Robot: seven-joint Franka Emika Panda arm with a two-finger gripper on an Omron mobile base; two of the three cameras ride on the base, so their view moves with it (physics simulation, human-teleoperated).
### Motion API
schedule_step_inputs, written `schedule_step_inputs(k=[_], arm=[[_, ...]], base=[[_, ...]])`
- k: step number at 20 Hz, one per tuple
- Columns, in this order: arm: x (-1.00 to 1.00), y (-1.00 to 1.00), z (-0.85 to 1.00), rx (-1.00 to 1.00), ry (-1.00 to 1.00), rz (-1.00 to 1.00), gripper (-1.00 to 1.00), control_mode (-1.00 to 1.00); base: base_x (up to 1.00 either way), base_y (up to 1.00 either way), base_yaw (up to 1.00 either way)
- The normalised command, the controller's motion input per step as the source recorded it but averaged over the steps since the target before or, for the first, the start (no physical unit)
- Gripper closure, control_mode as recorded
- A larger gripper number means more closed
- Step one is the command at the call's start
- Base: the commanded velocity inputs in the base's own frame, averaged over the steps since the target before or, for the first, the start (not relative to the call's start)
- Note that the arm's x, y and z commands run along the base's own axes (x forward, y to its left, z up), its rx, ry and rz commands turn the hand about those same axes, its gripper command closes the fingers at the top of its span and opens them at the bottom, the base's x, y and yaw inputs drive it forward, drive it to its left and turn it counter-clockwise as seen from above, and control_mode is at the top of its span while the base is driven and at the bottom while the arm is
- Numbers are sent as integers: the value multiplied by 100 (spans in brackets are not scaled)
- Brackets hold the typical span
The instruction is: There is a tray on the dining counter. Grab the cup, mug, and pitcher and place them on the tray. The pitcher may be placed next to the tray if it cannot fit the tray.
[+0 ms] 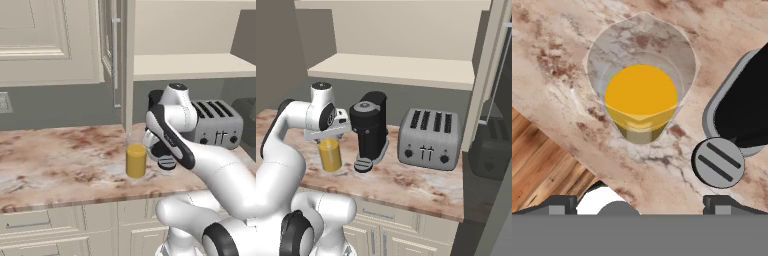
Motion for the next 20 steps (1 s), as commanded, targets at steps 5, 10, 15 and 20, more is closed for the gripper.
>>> schedule_step_inputs(k=[5, 10, 15, 20], arm=[[14, 1, -15, 0, 2, 4, -100, -100], [19, 4, -22, 0, 0, 3, -100, -100], [10, 13, -20, 0, 0, 3, -100, -100], [6, 13, -15, 0, 0, 3, -100, -100]], base=[[0, 0, 0], [0, 0, 0], [0, 0, 0], [0, 0, 0]])
